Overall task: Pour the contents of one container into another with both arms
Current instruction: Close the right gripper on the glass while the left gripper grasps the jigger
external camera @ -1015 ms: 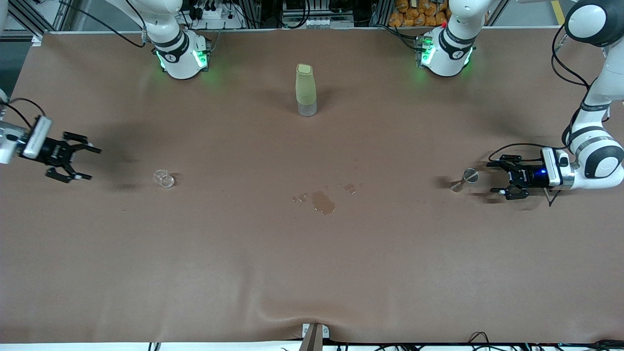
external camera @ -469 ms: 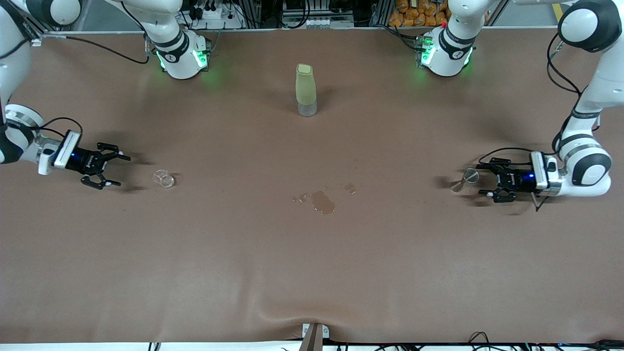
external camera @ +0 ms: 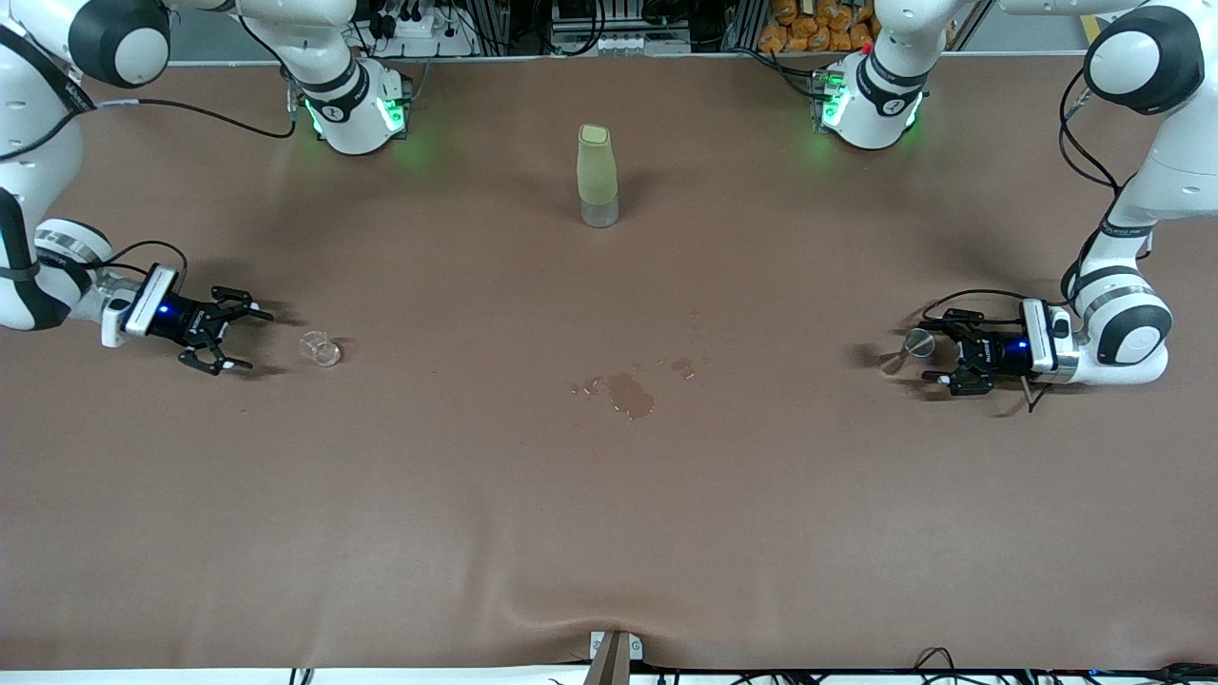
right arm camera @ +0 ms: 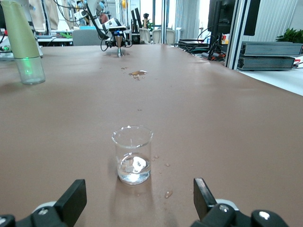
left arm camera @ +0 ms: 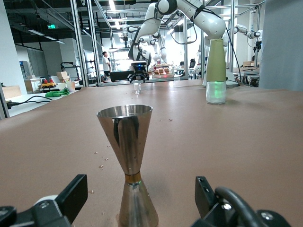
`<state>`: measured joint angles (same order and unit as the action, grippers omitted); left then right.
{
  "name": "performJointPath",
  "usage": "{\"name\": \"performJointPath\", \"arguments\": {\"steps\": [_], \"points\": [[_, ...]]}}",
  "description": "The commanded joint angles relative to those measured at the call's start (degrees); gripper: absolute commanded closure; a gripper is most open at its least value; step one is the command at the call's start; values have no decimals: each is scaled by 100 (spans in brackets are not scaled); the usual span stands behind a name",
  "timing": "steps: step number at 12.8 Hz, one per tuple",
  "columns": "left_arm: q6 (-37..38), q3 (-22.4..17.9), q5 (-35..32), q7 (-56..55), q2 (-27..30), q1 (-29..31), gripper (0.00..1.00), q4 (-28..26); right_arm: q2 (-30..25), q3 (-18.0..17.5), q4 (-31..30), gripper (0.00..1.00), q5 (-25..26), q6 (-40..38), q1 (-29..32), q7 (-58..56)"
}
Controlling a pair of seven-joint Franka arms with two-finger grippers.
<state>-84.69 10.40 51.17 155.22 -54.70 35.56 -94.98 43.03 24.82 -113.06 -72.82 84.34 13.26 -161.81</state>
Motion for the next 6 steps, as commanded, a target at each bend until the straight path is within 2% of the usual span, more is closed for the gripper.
{"name": "performJointPath", "arguments": {"steps": [1, 3, 4, 6], "points": [[75, -38, 148, 140, -110, -31, 0, 41, 460, 128, 3, 0, -355, -322, -78, -1747], [84, -38, 156, 140, -137, -40, 0, 41, 548, 119, 3, 0, -364, -313, -104, -1836], [75, -38, 156, 105, -128, -58, 7, 41, 592, 102, 3, 0, -364, -313, -122, -1845], [40, -38, 174, 96, -137, -136, 10, 49, 637, 23, 3, 0, -399, -313, -157, -1958]]}}
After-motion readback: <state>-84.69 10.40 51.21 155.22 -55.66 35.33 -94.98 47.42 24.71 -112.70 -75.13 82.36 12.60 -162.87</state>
